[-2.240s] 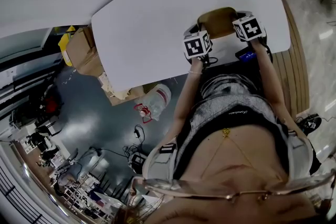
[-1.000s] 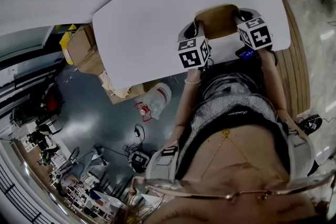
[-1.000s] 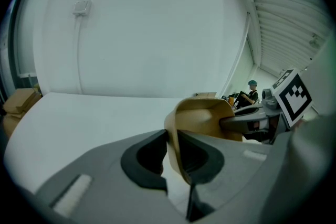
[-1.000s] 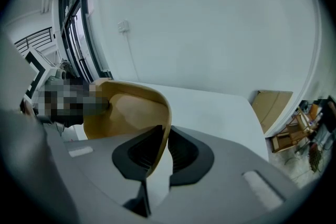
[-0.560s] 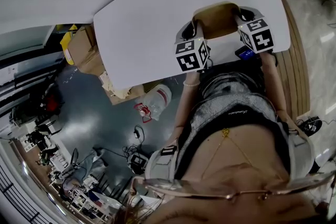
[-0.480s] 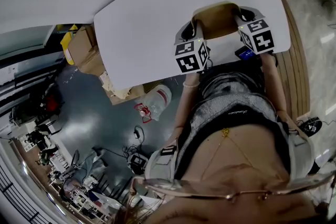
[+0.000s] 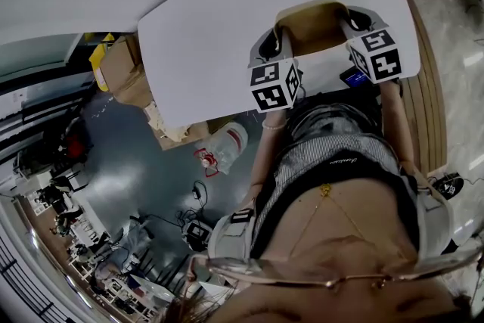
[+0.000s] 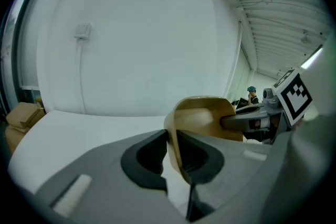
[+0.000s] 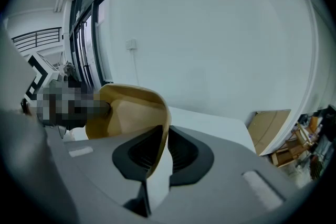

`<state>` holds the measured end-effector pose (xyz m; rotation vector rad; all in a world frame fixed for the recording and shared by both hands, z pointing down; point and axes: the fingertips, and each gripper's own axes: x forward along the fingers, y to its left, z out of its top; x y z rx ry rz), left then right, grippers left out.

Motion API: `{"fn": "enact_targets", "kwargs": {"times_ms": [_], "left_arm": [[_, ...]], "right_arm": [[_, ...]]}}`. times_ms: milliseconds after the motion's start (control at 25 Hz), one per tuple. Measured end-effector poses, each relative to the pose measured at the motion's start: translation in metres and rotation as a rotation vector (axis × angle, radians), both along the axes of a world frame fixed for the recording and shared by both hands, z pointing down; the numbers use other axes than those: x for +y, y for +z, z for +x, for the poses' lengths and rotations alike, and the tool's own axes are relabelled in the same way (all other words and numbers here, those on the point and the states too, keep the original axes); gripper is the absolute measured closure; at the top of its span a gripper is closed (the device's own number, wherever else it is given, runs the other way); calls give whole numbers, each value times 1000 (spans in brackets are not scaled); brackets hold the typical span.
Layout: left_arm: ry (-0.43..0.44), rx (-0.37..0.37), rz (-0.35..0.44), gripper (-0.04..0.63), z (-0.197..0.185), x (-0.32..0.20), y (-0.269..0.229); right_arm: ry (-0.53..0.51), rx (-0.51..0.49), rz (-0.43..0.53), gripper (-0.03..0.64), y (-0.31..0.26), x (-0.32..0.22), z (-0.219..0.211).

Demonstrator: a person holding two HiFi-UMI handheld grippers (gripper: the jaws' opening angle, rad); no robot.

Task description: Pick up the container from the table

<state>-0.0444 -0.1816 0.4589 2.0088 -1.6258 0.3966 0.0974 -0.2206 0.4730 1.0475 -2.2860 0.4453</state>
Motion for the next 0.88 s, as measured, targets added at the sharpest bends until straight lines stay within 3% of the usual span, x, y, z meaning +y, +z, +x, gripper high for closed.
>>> {"fn": "enact_targets", "kwargs": {"times_ms": [880], "left_arm": [[-10,14,83,555,-2,-10,-31]], "right_arm": [[-1,-36,77,558,-29,-10,-1]]}}
